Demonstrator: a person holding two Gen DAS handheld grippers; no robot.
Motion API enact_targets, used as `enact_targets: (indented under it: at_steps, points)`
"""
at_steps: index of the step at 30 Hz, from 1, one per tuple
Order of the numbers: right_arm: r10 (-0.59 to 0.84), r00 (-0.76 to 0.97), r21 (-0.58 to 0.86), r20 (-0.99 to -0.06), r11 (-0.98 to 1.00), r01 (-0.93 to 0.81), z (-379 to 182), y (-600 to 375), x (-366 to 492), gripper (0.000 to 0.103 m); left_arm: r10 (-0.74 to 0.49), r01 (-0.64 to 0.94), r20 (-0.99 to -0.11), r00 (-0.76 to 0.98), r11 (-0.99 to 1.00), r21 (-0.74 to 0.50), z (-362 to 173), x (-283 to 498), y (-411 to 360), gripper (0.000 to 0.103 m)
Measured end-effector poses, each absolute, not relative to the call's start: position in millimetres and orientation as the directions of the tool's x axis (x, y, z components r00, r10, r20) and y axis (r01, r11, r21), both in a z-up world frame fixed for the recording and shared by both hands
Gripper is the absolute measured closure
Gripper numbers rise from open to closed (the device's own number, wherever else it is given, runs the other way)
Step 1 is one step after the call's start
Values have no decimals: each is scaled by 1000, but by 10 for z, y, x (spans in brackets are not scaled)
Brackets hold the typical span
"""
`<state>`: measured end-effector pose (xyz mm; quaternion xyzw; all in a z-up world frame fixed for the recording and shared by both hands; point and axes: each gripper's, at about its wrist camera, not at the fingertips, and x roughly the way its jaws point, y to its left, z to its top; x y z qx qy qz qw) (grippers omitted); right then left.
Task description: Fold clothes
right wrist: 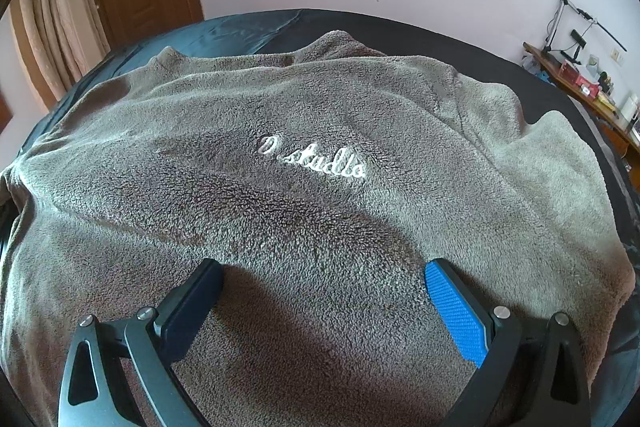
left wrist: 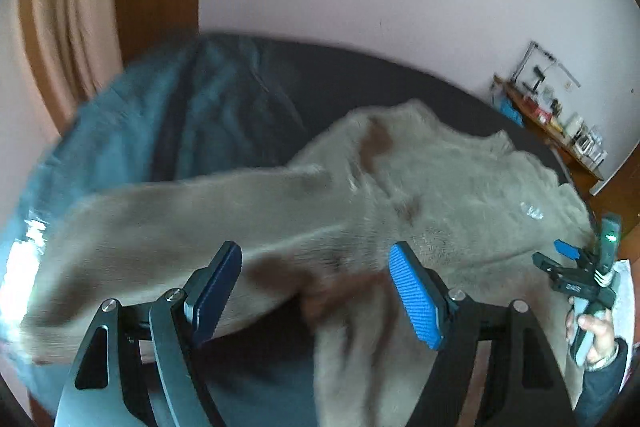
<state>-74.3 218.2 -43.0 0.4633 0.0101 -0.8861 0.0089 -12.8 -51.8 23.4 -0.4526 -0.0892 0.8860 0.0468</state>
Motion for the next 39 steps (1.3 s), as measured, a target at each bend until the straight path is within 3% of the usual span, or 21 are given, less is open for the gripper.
enact_targets:
  at_steps: [4, 8, 15, 22, 29, 35, 39]
  points:
    - [-17, -567, -4, -824, -999, 37, -424, 2205, -725, 1, 108, 122, -859, -500, -974, -193, -196, -402, -466, 23]
    - [-49, -542, 1, -839, -996, 90, -402, 2278, -655, 1, 20, 144, -856, -516, -983, -111, -204, -482, -463, 18]
    - [-136, -528, 88, -838, -989, 115, -245, 2540, -381, 1, -111, 138, -853, -510, -989, 46, -201, -766, -449, 2]
    - [-184, -525, 173, -831, -982, 70, -124, 2680, -72, 1, -298, 79, -773, -561, -948, 309, -97, -1052, -183, 1]
    - [-257, -529, 248, -809, -965, 90, -47, 2577, 242, 1, -453, 111, -673, -585, -866, 488, -64, -1395, -49, 1]
    - [-236, -535, 215, -811, -971, 102, -162, 2467, 385, 1, -361, 52, -695, -622, -905, 423, -4, -1022, -126, 1]
    - [-219, -526, 201, -822, -975, 91, -252, 2353, 342, 1, -197, 22, -763, -616, -972, 233, 130, -630, -274, 1]
